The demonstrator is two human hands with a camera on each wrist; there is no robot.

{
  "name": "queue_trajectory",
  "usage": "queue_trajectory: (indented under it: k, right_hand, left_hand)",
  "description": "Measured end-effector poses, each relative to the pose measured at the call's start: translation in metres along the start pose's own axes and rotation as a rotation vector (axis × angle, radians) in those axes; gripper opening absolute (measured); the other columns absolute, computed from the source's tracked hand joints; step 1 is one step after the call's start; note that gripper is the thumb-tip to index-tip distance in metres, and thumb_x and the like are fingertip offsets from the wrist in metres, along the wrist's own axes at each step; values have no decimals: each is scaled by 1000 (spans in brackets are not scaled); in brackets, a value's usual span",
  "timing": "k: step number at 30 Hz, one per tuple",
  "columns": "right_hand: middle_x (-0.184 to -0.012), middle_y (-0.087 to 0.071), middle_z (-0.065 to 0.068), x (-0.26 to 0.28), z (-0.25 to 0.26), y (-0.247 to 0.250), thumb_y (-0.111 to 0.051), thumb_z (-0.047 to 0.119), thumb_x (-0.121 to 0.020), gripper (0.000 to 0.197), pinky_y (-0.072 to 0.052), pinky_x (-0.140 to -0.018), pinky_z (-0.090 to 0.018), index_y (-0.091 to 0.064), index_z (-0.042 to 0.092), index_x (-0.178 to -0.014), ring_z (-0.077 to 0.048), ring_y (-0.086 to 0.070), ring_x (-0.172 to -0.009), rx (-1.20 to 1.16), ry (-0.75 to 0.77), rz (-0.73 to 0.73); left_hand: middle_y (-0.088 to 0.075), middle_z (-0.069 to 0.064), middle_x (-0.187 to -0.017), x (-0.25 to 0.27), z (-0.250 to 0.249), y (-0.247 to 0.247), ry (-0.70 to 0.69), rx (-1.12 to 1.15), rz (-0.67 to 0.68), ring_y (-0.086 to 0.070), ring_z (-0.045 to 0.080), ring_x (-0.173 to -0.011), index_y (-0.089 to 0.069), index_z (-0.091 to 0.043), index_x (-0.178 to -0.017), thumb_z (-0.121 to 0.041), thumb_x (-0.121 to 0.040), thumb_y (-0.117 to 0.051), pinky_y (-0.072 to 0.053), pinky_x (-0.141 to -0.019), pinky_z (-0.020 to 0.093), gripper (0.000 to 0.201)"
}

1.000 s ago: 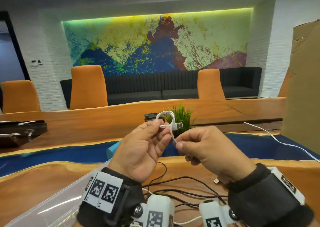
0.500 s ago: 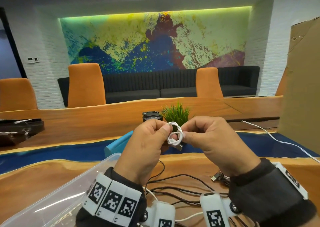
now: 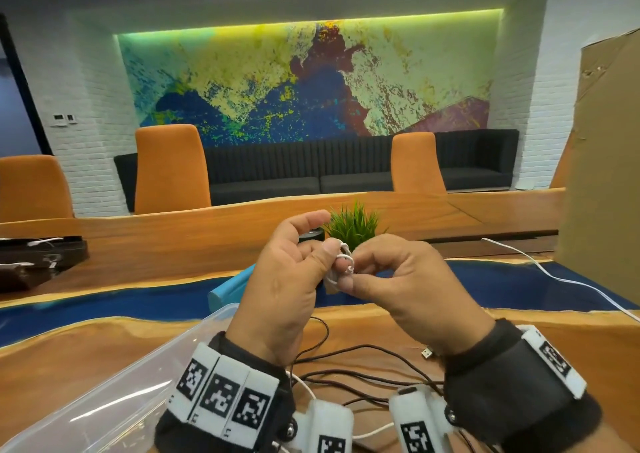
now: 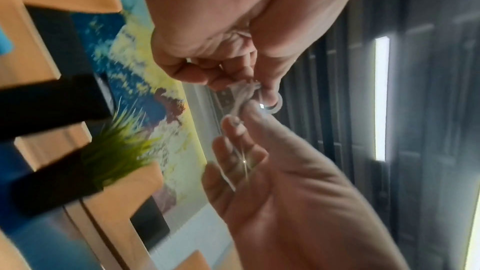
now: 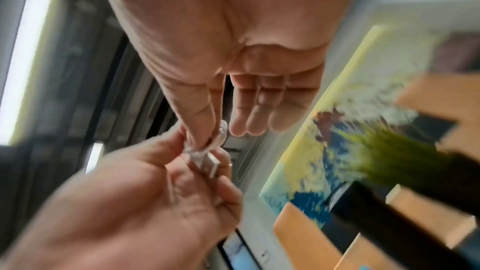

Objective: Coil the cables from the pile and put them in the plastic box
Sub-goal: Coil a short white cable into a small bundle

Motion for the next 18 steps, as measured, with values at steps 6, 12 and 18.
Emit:
queue_trajectory:
  k: [6, 12, 18]
  right_hand:
    - [-88, -66, -9, 4, -11, -3, -57, 25, -87, 23, -47, -70, -35, -65, 5, -95, -19, -59, -83, -709, -339, 85]
    - [-87, -69, -9, 3, -16, 4, -60, 24, -93, 19, -50, -63, -32, -71, 10, -101, -23, -59, -79, -492, -367, -27]
    - [-75, -66, -7, 6, -16, -4, -73, 21, -85, 17, -46, -54, -24, -75, 5, -90, -13, -56, -62, -383, -428, 126]
  left_hand:
    - [-67, 0, -70, -1, -6, 6, -62, -175, 77, -64, 11, -71, -66, -8, -101, -18, -93, -56, -53, -68, 20, 16]
    - [-73, 12, -84, 0, -1, 3, 53, -40, 236, -71, 23, -80, -63, -3, -104, -19, -80, -71, -56, -71, 29, 30]
    - [-70, 7, -79, 0, 6, 2, 44, 41, 201, -69, 17, -84, -56, -13, -128, -11, -85, -60, -55, -81, 27, 44]
Point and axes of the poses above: each hand's wrist, its own x-axis away from the middle knuckle, its own y-axis out of the back of the hand, z = x × y, the point moved 6 cm from there along -x, towards the middle knuckle
